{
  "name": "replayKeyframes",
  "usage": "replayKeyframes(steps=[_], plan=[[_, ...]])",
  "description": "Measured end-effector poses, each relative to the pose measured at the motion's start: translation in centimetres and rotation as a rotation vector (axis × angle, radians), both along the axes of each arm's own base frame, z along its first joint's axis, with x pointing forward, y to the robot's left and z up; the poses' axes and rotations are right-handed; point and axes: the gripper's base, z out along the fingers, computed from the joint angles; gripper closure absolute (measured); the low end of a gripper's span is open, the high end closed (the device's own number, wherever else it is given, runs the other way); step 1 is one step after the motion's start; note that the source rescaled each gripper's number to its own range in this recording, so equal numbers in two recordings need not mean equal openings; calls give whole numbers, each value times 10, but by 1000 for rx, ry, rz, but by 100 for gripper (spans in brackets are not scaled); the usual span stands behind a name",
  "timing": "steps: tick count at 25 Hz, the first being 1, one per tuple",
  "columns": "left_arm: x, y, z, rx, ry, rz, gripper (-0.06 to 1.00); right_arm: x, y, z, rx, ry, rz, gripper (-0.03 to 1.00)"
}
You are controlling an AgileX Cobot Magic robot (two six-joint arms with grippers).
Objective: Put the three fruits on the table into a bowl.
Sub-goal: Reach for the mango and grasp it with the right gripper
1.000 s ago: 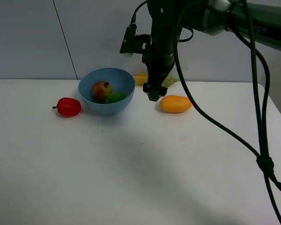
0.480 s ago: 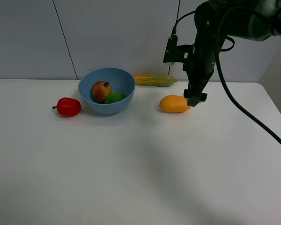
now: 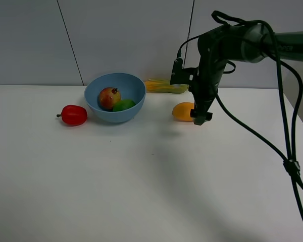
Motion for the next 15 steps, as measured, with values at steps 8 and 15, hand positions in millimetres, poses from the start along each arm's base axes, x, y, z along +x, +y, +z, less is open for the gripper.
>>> replayKeyframes(steps=[8,15], plan=[[0,0,0,0,0,0,-4,15,-12,-21,30,-22,-34,-3],[0,0,0,0,0,0,-4,25,-8,-41,74,-46,-15,-3]])
